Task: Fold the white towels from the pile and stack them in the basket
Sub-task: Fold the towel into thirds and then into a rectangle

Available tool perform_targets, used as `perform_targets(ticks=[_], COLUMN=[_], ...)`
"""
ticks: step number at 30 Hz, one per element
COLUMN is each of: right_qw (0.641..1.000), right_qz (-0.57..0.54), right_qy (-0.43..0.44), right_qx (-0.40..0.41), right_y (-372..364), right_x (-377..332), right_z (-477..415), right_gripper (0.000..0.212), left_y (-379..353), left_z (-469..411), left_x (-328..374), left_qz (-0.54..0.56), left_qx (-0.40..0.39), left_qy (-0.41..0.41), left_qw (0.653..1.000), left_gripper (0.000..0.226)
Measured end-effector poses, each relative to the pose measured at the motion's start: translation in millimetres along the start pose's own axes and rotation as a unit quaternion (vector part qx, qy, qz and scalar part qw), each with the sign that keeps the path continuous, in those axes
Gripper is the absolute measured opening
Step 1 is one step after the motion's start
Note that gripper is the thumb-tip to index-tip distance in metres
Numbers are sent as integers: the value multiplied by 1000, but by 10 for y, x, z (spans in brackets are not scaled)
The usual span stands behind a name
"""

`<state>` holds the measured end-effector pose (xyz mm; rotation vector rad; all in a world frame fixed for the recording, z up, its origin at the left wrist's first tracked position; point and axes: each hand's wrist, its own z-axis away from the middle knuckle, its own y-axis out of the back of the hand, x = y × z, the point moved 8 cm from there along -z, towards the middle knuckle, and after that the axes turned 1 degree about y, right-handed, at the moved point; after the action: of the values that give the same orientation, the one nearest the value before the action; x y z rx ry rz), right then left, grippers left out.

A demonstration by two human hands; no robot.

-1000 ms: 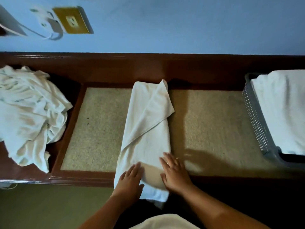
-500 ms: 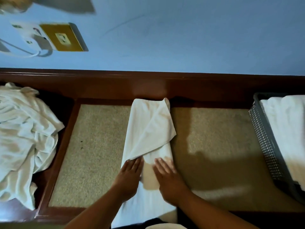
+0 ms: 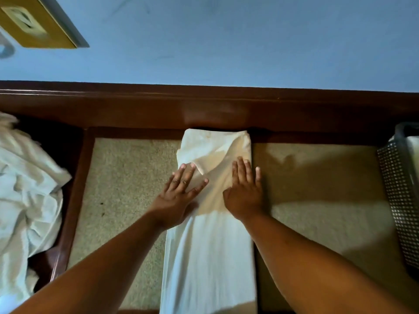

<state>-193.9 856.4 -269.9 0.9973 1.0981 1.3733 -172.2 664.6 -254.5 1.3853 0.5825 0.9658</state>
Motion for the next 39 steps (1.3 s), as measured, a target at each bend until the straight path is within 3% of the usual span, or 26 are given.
perform_targets(ticks=[6, 9, 11, 13, 16, 18, 22, 24, 27, 31, 35, 39], right_qw=[986, 984, 984, 993, 999, 996, 993, 986, 989, 989, 988, 984], right_qz=[-6, -17, -29, -27, -29, -43, -52, -74, -46, -91, -88, -85], right_qy=[-160, -177, -173, -98, 41, 13, -33, -63, -53, 58, 40, 55], right_qx=[-37, -26, 14, 52, 0, -72, -105, -133, -131, -102, -120, -150], right_y=[-124, -126, -46, 12, -42, -114, -36, 23, 89, -149, -412, -424], right_x=[491, 578, 520, 361, 210, 315, 323, 275, 152, 14, 104, 3], right_z=[-264, -283, -279, -300, -427, -577, -690, -644, -367, 598, 1497, 1998], right_gripper=[87, 82, 81, 78, 83, 88, 87, 87, 85, 79, 80, 89], left_y=[-123, -168, -161, -149, -108, -27, 202, 309, 268, -300, -761, -715], left_z=[-424, -620, -735, -841, -941, -1030, -1260, -1228, -781, 437, 1730, 2274], left_x=[-275, -419, -517, -609, -726, -781, -786, -697, -380, 275, 637, 804], left_qz=[101, 125, 118, 107, 102, 99, 78, 54, 62, 97, 134, 119], left_qx=[-7, -23, -34, -39, -52, -70, -126, -106, -67, -80, -107, -120], left_qy=[129, 164, 189, 211, 252, 281, 302, 300, 295, 223, 300, 291], left_qw=[986, 978, 974, 971, 961, 952, 942, 947, 951, 967, 938, 942], left_gripper=[74, 75, 71, 67, 64, 58, 57, 62, 71, 72, 75, 94])
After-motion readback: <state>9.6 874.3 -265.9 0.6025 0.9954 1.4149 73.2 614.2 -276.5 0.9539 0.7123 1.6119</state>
